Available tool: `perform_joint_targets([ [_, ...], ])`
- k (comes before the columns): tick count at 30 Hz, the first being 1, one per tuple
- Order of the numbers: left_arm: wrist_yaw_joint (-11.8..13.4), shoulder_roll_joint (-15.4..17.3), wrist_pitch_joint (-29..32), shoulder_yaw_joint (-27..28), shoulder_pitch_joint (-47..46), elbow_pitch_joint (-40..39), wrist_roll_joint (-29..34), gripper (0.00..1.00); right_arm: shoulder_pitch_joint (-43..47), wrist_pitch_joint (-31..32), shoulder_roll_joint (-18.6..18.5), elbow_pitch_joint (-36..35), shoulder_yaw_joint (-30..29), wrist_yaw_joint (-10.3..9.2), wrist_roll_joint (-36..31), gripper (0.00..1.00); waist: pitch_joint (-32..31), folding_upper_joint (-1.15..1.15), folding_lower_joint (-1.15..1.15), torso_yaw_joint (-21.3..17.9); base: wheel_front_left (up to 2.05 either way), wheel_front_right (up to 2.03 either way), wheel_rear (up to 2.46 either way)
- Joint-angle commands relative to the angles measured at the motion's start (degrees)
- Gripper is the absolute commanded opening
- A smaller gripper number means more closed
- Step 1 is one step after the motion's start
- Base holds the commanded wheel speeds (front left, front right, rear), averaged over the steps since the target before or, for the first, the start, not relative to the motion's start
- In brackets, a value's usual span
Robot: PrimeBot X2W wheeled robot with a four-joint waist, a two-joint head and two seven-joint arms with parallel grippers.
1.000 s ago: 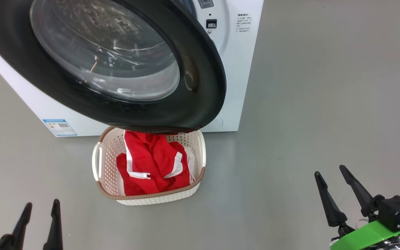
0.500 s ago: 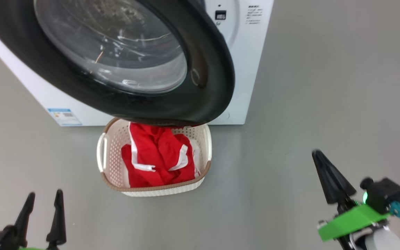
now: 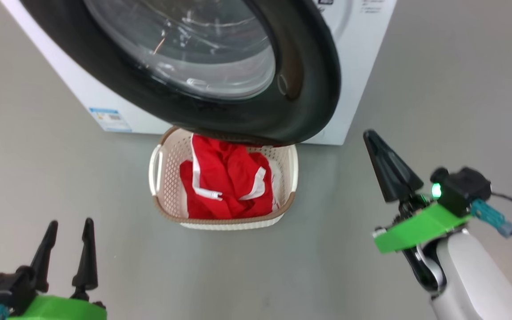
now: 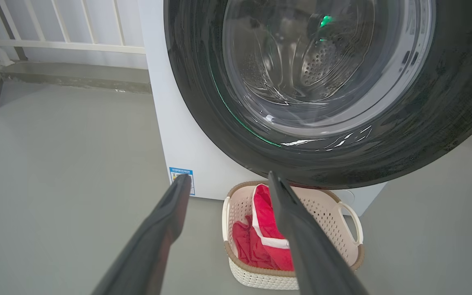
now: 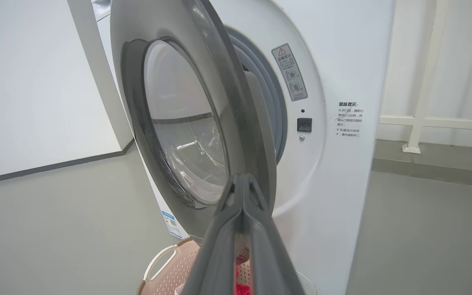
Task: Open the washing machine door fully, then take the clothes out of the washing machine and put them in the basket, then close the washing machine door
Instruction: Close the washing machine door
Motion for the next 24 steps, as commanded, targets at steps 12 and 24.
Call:
perform_joint_targets([
  [12, -0.2, 0.9, -0.7, -0.5, -6.8, -1.1, -1.5, 1.00, -12.2, -0.3, 1.8, 5.5, 2.0, 0.09, 0.5, 0.00, 7.7, 0.00, 0.00, 4.8, 0.00, 0.00, 0.00],
  [24, -0.2, 0.8, -0.7, -2.8, -10.2, -1.7, -2.4, 1.00, -19.0, -0.3, 1.8, 8.6, -1.8, 0.09, 0.9, 0.00, 11.5, 0.00, 0.00, 7.0, 0.00, 0.00, 0.00],
])
